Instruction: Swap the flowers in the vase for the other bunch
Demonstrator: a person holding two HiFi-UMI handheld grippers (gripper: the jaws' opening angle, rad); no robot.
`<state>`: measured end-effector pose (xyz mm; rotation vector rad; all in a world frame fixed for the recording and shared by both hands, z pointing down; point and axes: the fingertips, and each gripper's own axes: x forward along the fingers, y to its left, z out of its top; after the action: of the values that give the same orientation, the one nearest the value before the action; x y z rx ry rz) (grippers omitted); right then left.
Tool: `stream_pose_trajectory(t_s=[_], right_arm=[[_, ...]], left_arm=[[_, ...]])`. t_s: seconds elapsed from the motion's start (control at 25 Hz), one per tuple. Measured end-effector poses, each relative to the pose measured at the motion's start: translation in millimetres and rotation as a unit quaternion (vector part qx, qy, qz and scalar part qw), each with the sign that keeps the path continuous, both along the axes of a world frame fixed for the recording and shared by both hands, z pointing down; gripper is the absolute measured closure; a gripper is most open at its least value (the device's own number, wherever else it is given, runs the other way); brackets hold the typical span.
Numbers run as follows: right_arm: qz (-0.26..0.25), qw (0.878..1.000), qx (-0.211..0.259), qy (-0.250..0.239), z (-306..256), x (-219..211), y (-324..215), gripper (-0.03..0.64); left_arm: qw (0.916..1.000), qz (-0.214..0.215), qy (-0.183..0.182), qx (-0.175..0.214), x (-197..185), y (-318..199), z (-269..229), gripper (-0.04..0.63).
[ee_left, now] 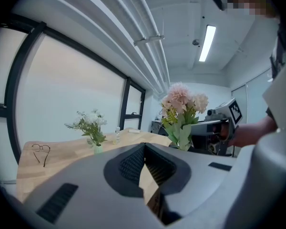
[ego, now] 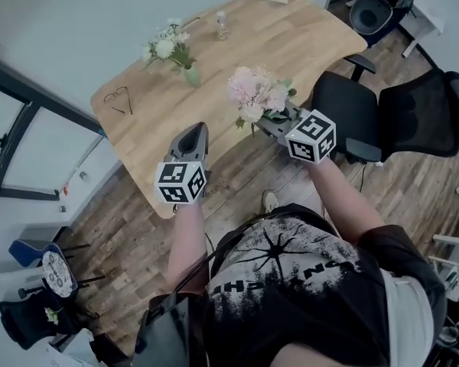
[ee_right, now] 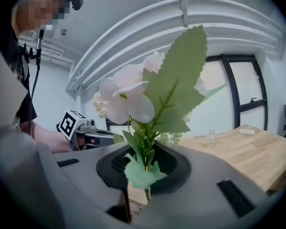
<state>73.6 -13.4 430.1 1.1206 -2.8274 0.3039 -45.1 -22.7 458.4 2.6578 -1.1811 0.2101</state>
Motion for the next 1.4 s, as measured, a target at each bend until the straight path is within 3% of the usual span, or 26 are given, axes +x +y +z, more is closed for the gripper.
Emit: stream_pose_trajectory(t_s=[0.36,0.92,1.4], right_arm=[[-0.047,0.999,0.001,0.003,3,30,-40,0.561],[-0.112,0.993,-0.007,-0.024,7,37,-79,0.561],[-0.117,0.992,-0.018,-0.033,22,26,-88,0.561]], left_arm=[[0.9991,-0.042,-0.005,0.009,30,-37,-2,0.581],[0.9936,-0.111,-0.017,0.007,32,-64,-1,0.581],[0.9920,-0.121,-0.034,-0.011,19,-66,13,0.581]])
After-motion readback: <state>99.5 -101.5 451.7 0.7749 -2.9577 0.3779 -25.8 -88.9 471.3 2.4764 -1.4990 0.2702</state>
